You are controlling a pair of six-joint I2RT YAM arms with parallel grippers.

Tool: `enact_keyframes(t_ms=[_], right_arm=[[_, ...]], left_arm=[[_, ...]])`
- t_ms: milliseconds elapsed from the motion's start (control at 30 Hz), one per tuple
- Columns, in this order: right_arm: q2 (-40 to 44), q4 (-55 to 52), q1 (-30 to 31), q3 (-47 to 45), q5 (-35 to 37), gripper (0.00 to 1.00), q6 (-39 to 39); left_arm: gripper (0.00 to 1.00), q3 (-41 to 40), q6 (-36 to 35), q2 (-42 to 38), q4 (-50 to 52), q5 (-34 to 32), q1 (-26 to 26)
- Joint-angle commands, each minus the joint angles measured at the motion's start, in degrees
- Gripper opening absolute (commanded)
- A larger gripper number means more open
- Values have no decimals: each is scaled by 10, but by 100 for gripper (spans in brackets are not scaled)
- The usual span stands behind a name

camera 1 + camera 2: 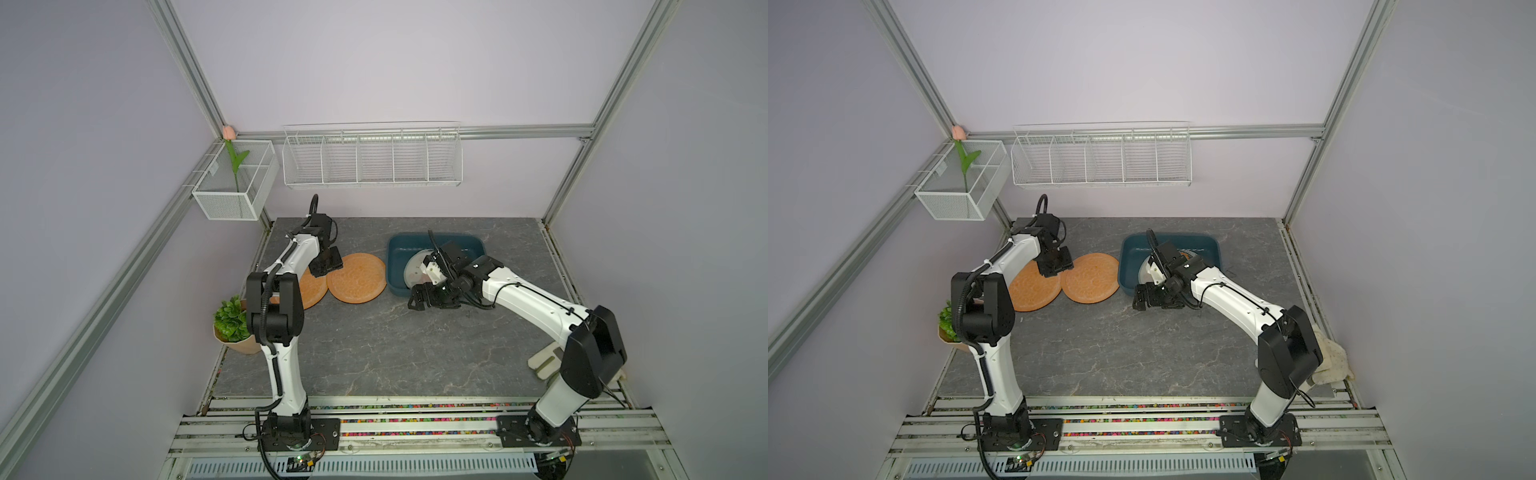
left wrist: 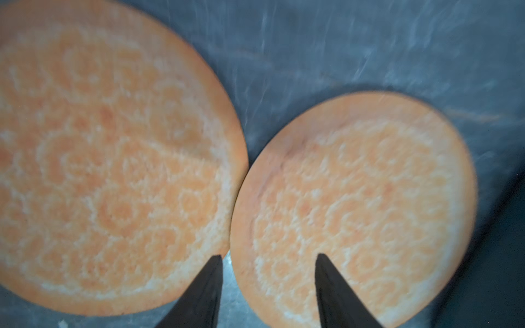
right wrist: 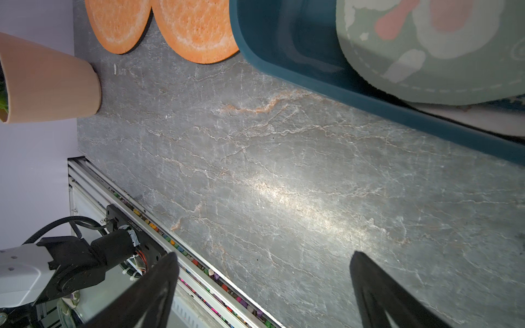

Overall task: Put the coasters into the storage box
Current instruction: Move the coaster to the center of the board.

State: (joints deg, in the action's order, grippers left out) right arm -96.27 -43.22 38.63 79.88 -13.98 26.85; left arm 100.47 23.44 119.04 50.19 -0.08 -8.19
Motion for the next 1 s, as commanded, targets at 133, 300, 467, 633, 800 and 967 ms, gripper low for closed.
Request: enact_keyframes(t_ms=[133,300,467,633,800,967], right_arm=[[21,-16,-4,-8,14,95,1],[21,-25,-11,-4,19,95,-1],[21,-32,-18,3,27,95,-1],[16,-40,-21,10,31,95,-2],[17,-45,-21,11,36,95,1],[17,-50,-21,14,40,94,3]], left_arm=[[57,122,-13,97,-59,51,-1],[55,153,-5,142,-103,88,-3],[56,148,29,169,-181,122,-6],[65,174,45,208,-213,143,-13],[73,218,46,248,-190,143,-22],[73,240,40,269,-168,132,-27]])
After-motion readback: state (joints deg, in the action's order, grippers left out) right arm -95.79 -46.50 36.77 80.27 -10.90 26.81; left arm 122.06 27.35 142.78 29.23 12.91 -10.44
